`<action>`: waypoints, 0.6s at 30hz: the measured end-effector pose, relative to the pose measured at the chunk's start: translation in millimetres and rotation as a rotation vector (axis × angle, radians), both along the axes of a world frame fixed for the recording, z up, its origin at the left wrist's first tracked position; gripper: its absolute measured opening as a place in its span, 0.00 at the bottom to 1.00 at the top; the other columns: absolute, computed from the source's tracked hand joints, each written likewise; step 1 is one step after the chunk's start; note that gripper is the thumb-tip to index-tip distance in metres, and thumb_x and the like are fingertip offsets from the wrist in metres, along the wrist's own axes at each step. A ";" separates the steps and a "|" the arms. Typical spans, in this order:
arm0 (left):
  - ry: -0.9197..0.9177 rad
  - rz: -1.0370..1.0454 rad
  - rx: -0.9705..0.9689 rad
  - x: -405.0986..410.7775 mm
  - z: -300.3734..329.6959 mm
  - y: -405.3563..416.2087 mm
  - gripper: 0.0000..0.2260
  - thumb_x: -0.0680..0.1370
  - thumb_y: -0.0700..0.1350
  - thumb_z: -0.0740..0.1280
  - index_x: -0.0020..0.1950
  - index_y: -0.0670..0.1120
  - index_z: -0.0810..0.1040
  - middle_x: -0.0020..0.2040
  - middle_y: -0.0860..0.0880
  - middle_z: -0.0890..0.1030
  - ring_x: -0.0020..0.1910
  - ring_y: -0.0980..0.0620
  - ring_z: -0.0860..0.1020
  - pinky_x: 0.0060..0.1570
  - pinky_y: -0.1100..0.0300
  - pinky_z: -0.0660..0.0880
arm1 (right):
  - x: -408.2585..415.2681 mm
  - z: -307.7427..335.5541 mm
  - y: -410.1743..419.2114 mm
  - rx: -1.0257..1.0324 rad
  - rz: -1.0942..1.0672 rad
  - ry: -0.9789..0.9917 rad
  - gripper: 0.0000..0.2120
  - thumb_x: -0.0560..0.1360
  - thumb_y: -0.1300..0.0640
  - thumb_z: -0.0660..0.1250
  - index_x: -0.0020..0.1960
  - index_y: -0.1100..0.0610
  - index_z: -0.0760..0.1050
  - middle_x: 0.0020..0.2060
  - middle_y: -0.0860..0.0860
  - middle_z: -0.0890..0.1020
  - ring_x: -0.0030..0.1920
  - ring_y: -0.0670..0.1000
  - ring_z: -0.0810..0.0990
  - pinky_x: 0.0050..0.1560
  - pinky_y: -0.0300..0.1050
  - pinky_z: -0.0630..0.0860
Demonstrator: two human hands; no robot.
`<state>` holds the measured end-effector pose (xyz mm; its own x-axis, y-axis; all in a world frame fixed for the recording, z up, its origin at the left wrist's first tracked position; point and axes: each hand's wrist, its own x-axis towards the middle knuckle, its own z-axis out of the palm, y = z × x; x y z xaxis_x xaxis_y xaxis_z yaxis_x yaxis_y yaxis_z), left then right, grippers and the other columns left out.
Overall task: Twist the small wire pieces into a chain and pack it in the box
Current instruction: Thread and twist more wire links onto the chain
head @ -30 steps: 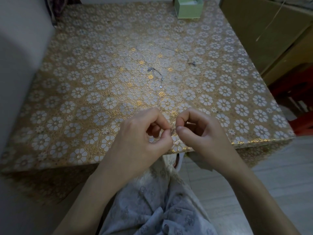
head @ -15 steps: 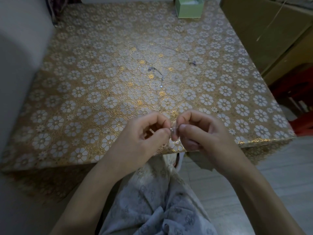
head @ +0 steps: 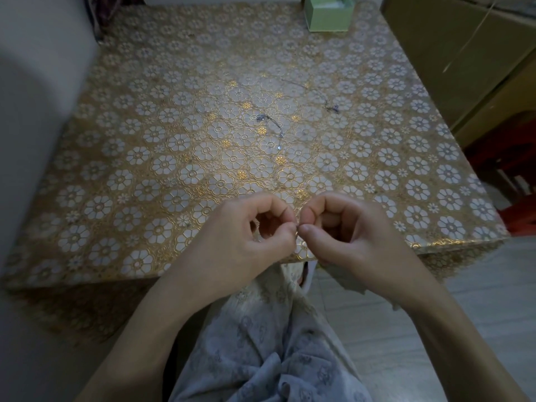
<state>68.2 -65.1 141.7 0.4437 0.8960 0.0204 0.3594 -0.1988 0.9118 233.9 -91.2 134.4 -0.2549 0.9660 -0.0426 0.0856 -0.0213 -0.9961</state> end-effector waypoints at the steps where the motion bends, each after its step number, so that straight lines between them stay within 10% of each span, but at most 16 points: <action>1: 0.019 -0.003 0.014 -0.1 -0.3 0.5 0.03 0.67 0.50 0.66 0.35 0.52 0.76 0.31 0.58 0.75 0.29 0.61 0.71 0.31 0.73 0.65 | -0.4 -0.4 0.5 -0.001 0.001 -0.019 0.04 0.70 0.59 0.65 0.38 0.59 0.73 0.23 0.47 0.72 0.22 0.42 0.65 0.23 0.33 0.61; 12: 0.351 -0.117 0.463 -1.4 -6.3 6.2 0.04 0.69 0.49 0.59 0.39 0.50 0.70 0.35 0.59 0.68 0.36 0.59 0.69 0.35 0.60 0.71 | 0.0 -1.0 2.3 -0.094 -0.019 0.117 0.05 0.69 0.63 0.62 0.35 0.58 0.71 0.21 0.46 0.69 0.22 0.43 0.65 0.24 0.33 0.61; 18: -0.009 -0.062 0.059 2.5 -3.6 3.8 0.06 0.67 0.51 0.61 0.36 0.50 0.73 0.33 0.56 0.74 0.29 0.58 0.69 0.29 0.64 0.65 | 4.8 -7.2 1.7 -0.227 0.060 0.271 0.04 0.71 0.61 0.63 0.37 0.60 0.72 0.21 0.49 0.69 0.21 0.42 0.63 0.22 0.32 0.58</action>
<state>70.6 -61.4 138.0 0.4976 0.8640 0.0767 0.3370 -0.2740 0.9008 238.6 -89.6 127.2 -0.3419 0.9227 -0.1778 -0.1729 -0.2478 -0.9533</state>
